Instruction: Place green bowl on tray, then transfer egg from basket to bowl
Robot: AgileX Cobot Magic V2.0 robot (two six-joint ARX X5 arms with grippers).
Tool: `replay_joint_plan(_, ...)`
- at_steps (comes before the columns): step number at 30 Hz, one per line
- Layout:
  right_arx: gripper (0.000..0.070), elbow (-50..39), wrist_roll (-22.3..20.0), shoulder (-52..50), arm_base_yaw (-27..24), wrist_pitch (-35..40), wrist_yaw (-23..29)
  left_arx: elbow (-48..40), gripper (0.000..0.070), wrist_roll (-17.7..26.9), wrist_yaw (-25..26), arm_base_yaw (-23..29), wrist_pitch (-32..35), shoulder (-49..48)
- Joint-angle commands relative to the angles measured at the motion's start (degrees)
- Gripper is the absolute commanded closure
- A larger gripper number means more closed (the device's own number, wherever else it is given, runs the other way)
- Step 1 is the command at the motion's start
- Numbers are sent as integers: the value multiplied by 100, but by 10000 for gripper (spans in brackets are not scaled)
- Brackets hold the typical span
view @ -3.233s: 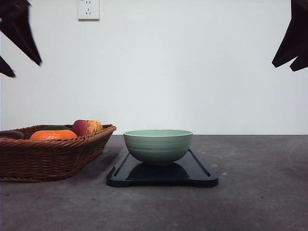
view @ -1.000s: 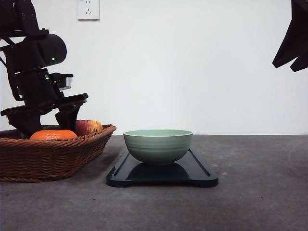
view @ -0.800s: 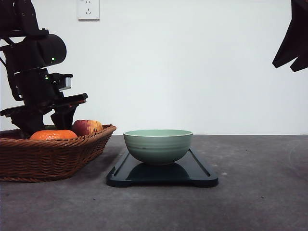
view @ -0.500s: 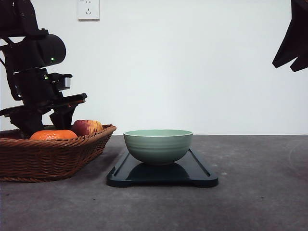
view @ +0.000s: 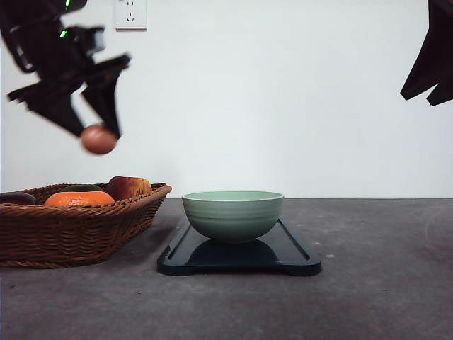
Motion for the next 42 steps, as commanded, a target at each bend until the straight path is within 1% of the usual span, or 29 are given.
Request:
replay_joint_plan(1, 431, 35, 15, 33, 20, 34, 12, 140, 438, 101, 62, -170, 189, -5)
replay_joint_plan(10, 431, 35, 15, 33, 20, 33, 12, 140, 437, 149, 50, -1231, 1183, 123)
replay_joint_plan(14, 431, 35, 13, 33, 20, 31, 12, 140, 437, 168, 27, -1587, 1514, 398)
replay_joint_plan(17, 431, 35, 13, 33, 20, 31, 12, 140, 437, 204, -6, -1760, 1696, 681)
replay_joint_plan(20, 431, 35, 15, 33, 20, 29, 12, 140, 436, 263, -165, -1888, 1828, 984)
replay_joint_plan(23, 431, 35, 15, 33, 20, 29, 12, 140, 436, 295, -207, -1983, 1970, 1252)
replay_joint_plan(26, 431, 35, 15, 33, 20, 27, 12, 140, 436, 316, -393, -2046, 2133, 1488)
replay_joint_plan(29, 431, 35, 15, 33, 20, -2, 12, 140, 430, 317, -428, -2069, 2327, 1683)
replay_joint_plan(34, 431, 35, 15, 33, 20, -100, 9, 140, 430, 315, -445, -2083, 2593, 1861)
replay_joint_plan(38, 431, 35, 13, 33, 20, -141, 9, 140, 430, 315, -574, -2084, 2640, 1922)
replay_joint_plan(42, 431, 35, 13, 33, 20, -140, 12, 140, 430, 317, -576, -2084, 2655, 1992)
